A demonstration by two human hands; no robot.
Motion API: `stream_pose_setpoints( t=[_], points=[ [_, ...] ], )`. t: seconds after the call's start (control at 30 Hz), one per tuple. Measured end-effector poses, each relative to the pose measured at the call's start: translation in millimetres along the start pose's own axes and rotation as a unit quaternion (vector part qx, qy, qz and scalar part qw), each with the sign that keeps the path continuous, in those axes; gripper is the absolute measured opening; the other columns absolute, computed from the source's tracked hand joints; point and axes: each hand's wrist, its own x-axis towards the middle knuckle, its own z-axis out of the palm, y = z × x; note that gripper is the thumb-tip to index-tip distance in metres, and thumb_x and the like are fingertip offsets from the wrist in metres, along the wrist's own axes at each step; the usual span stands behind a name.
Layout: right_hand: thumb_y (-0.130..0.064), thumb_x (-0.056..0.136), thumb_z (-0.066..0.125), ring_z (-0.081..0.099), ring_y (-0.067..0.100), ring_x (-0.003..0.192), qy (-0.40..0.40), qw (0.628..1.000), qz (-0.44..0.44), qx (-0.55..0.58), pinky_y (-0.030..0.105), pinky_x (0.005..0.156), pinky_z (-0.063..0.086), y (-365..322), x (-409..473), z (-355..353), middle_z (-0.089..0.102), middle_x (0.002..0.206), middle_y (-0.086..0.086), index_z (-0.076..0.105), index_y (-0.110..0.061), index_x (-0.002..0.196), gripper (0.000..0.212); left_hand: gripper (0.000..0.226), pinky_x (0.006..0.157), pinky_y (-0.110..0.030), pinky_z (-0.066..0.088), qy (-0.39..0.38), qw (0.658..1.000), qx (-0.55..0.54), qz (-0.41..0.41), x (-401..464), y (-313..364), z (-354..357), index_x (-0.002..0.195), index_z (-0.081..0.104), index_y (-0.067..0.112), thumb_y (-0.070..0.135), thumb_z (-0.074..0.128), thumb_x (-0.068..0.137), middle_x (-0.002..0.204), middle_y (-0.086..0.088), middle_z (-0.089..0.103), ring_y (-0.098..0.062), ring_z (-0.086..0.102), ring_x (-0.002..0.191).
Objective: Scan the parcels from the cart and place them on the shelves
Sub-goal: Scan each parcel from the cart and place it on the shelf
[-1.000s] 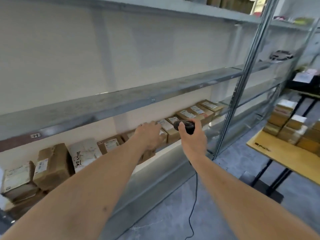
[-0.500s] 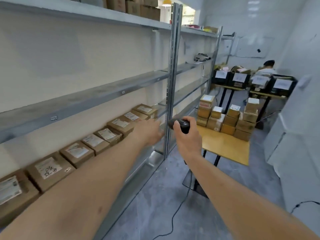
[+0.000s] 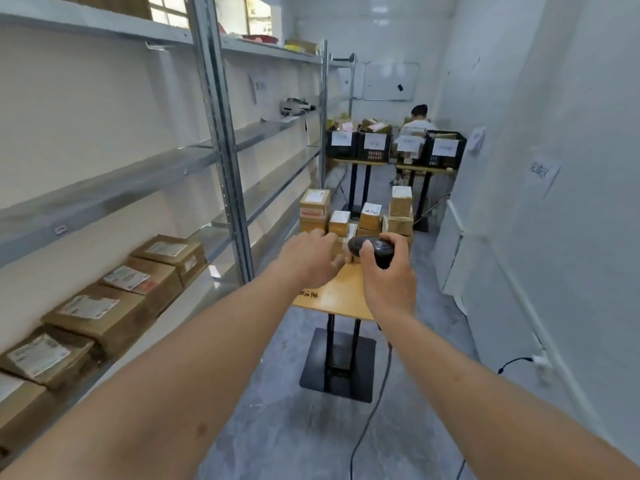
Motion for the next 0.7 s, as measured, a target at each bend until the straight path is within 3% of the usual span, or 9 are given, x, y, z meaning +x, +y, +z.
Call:
stream_pose_setpoints(
  t=[0.23, 0.37, 0.5, 0.63, 0.7],
  points=[
    [-0.049, 0.102, 0.057, 0.062, 0.004, 0.089, 0.077, 0.996, 0.002, -0.036, 0.029, 0.068, 0.048, 27.0, 117.3, 15.2, 0.062, 0.098, -0.020, 0.052, -0.039, 0.121, 0.022, 0.047, 0.097, -0.049, 0.053, 0.015, 0.997, -0.012, 0.071, 147.0, 2.2, 19.3, 0.138, 0.055, 0.018, 0.051, 0.047, 0.104, 0.135, -0.009, 0.058, -0.031, 0.059, 0.121],
    [-0.051, 0.102, 0.056, 0.065, 0.013, 0.093, 0.107, 0.992, 0.017, -0.064, 0.035, 0.073, 0.055, 42.8, 181.8, 36.9, 0.065, 0.104, -0.013, 0.051, -0.040, 0.123, 0.025, 0.053, 0.103, -0.050, 0.051, 0.009, 0.994, -0.019, 0.110, 227.7, -5.8, 27.3, 0.148, 0.050, 0.018, 0.050, 0.046, 0.105, 0.145, -0.009, 0.055, -0.033, 0.055, 0.130],
    [-0.052, 0.102, 0.057, 0.066, 0.014, 0.095, 0.127, 0.988, 0.037, -0.074, 0.036, 0.076, 0.056, 63.4, 232.5, 55.7, 0.067, 0.108, -0.010, 0.050, -0.040, 0.123, 0.025, 0.049, 0.100, -0.046, 0.051, -0.001, 0.990, -0.027, 0.137, 292.5, -10.5, 45.2, 0.145, 0.051, 0.018, 0.047, 0.047, 0.106, 0.143, -0.009, 0.056, -0.032, 0.056, 0.127],
    [-0.050, 0.103, 0.058, 0.065, 0.015, 0.097, 0.138, 0.987, 0.046, -0.074, 0.026, 0.069, 0.048, 81.9, 284.4, 60.2, 0.067, 0.109, -0.008, 0.052, -0.037, 0.123, 0.025, 0.052, 0.104, -0.051, 0.051, -0.027, 0.988, -0.024, 0.151, 350.3, -4.6, 62.5, 0.146, 0.050, 0.019, 0.050, 0.048, 0.104, 0.144, -0.009, 0.055, -0.032, 0.055, 0.130],
    [-0.051, 0.103, 0.057, 0.066, 0.015, 0.097, 0.142, 0.986, 0.055, -0.075, 0.029, 0.071, 0.050, 94.0, 311.7, 60.3, 0.067, 0.109, -0.008, 0.051, -0.037, 0.124, 0.026, 0.052, 0.101, -0.051, 0.052, -0.029, 0.987, -0.022, 0.154, 378.3, 2.7, 70.1, 0.144, 0.052, 0.019, 0.052, 0.048, 0.104, 0.143, -0.008, 0.055, -0.032, 0.056, 0.128]
  ],
)
